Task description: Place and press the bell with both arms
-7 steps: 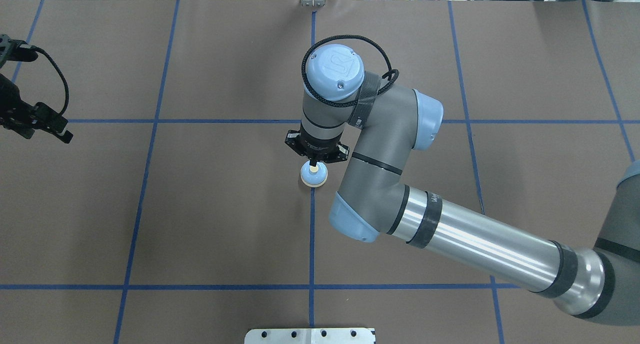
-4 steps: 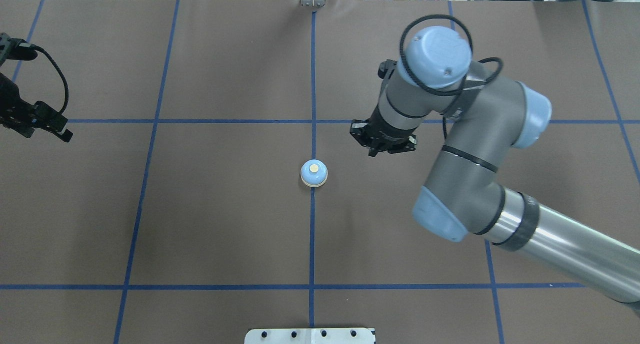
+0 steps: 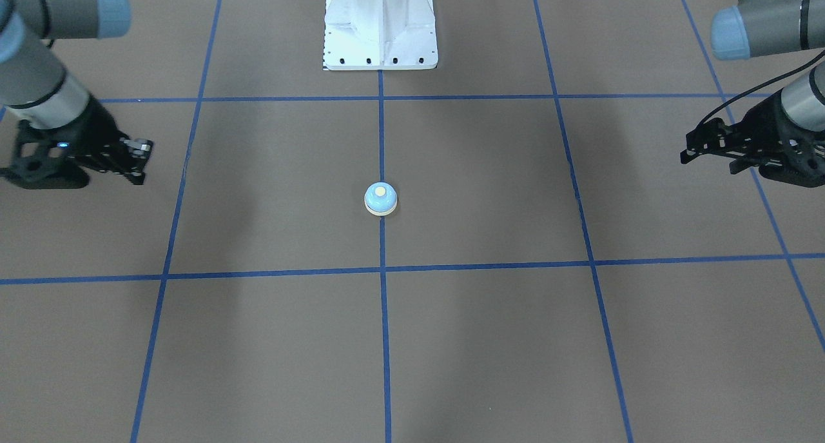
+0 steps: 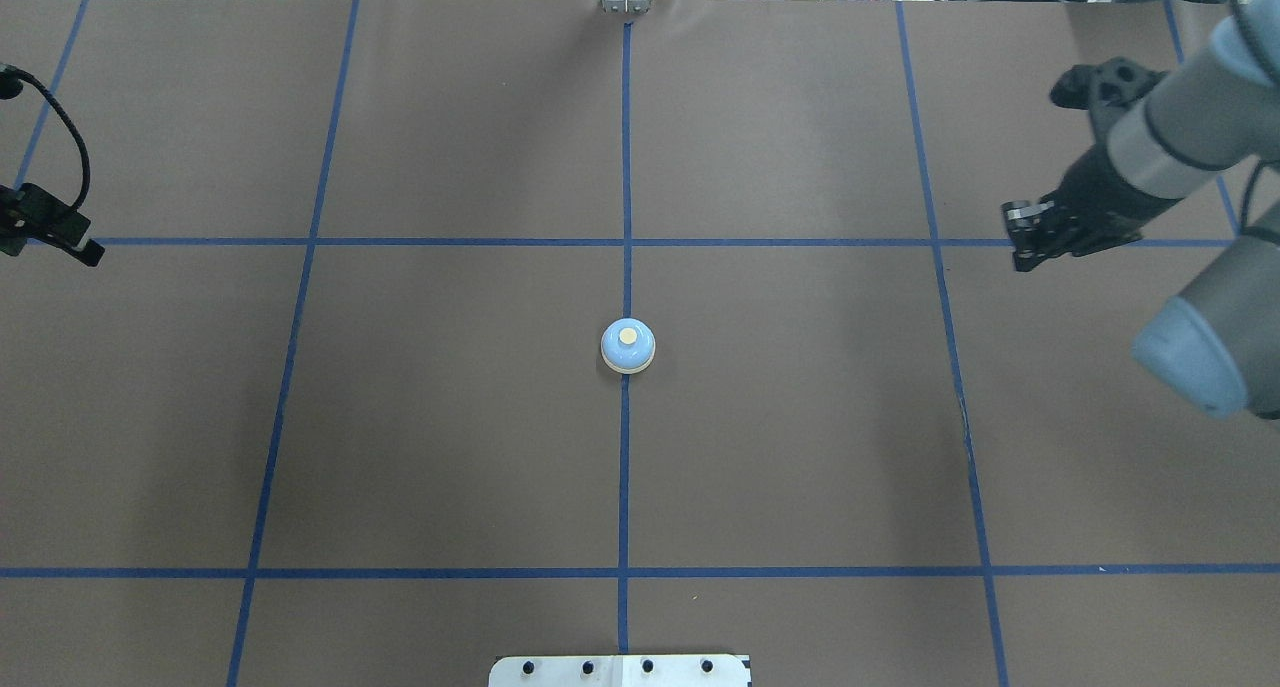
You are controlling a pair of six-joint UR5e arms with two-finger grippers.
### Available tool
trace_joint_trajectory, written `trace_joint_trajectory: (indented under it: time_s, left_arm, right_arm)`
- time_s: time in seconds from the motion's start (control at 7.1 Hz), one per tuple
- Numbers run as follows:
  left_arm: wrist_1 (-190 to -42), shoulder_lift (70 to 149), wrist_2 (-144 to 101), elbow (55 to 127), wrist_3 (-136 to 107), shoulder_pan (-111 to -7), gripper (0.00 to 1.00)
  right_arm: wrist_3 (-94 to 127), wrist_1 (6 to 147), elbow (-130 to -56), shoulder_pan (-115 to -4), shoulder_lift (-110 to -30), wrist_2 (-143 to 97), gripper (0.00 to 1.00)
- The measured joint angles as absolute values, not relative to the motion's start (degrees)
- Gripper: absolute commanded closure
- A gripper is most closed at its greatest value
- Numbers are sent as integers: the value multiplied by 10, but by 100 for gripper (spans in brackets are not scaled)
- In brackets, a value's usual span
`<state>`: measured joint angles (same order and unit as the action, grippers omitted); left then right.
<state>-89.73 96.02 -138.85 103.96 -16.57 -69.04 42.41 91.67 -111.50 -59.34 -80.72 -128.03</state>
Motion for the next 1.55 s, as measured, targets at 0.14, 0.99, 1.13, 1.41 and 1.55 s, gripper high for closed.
trace_joint_trajectory:
  time_s: [0.14,0.99,1.13,1.41,1.55]
  left_arm:
    - [-898,942,-1388,1041,-120,-715,1]
    - [-897,835,-1362,1037,75,-849,1]
    - [-897,831,-1361,1036,74,-851,1]
    - [-897,830,-1360,1038,57,-852,1]
    - [-897,829,-1359,1040,50,-852,1]
  right_arm:
    - [339,917,-1112,-648,-849,-1292,0]
    - [-8,917,-1057,-855,-978,-1371,0]
    - [-32,917,-1059,-867,-994,-1375,0]
    - [-49,913,-1066,-877,-1003,-1359,0]
    - [-51,906,-1069,-878,-1004,-1346,0]
